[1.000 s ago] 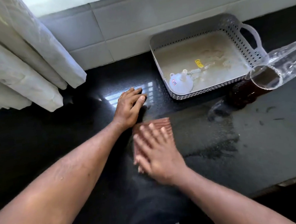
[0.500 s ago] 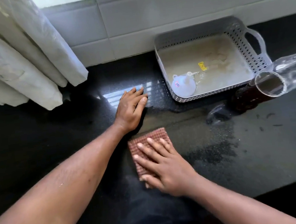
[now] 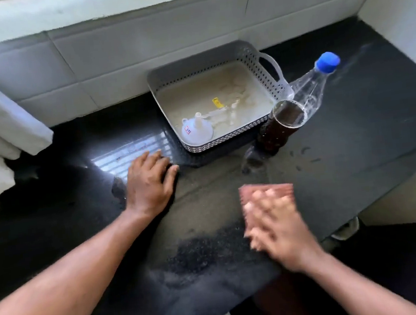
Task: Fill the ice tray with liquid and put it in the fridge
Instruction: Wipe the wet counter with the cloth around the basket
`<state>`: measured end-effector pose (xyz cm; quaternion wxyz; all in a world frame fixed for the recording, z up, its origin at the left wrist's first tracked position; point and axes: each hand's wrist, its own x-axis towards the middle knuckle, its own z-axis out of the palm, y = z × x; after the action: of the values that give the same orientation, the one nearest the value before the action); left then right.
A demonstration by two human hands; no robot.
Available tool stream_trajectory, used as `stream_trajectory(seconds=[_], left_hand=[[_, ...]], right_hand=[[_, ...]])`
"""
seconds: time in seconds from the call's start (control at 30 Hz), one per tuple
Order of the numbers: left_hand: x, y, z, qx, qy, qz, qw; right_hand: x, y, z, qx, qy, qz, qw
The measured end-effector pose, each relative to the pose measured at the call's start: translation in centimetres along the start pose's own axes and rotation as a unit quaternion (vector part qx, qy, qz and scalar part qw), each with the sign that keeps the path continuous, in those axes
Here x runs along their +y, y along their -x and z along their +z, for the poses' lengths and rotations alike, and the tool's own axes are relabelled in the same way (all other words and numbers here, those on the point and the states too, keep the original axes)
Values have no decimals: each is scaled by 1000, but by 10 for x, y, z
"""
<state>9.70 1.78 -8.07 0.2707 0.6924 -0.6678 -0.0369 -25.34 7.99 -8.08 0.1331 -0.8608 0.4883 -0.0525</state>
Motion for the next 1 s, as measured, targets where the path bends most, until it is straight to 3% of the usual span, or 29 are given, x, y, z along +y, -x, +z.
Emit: stream_trajectory(seconds=[0.07,0.1,0.13,0.17,0.27,0.33,0.4,0.5,0.57,0.63,0.73,0.8,0.87,0.93,1.0], left_hand=[[39,12,8,-4,44,-5,999],[59,16,14,-12,68,-13,998],[81,20,21,-22,89,-19,996],[98,23,28,-31,103,-24,994],[131,25,47,-67,116,-33,990],[137,26,58,-92,63,-23,993],[136,28,66,-98,8,-5,995],[135,27,71,-102,-10,-5,995],[135,28,71,-97,-8,-13,995],[137,25,68,-71,11,-23,997],[167,-2,66,-7,96,-13,995],[206,-38,66,-9,174,-25,984],[244,-74,68,-24,239,-75,968],[268,-101,73,-25,270,-128,954],[274,-110,76,7,268,-157,950]], right_hand=[[31,-25,-19,39,-29,228,973],[30,-41,-20,44,-31,297,954],[21,-50,-18,52,-25,304,951],[5,-52,-11,56,-19,251,966],[-28,-5,15,-5,4,-25,1000],[-2,22,8,-27,2,-58,998],[46,21,-10,-9,-7,57,998],[118,-15,-43,15,-17,294,956],[138,-49,-51,21,-19,346,938],[128,-69,-46,25,-7,303,953],[102,-42,-35,3,-10,102,995],[103,-3,-31,-31,-19,-21,999],[119,14,-35,-56,-11,-79,995],[146,-2,-44,-45,2,-34,998],[167,-43,-53,-16,1,87,996]])
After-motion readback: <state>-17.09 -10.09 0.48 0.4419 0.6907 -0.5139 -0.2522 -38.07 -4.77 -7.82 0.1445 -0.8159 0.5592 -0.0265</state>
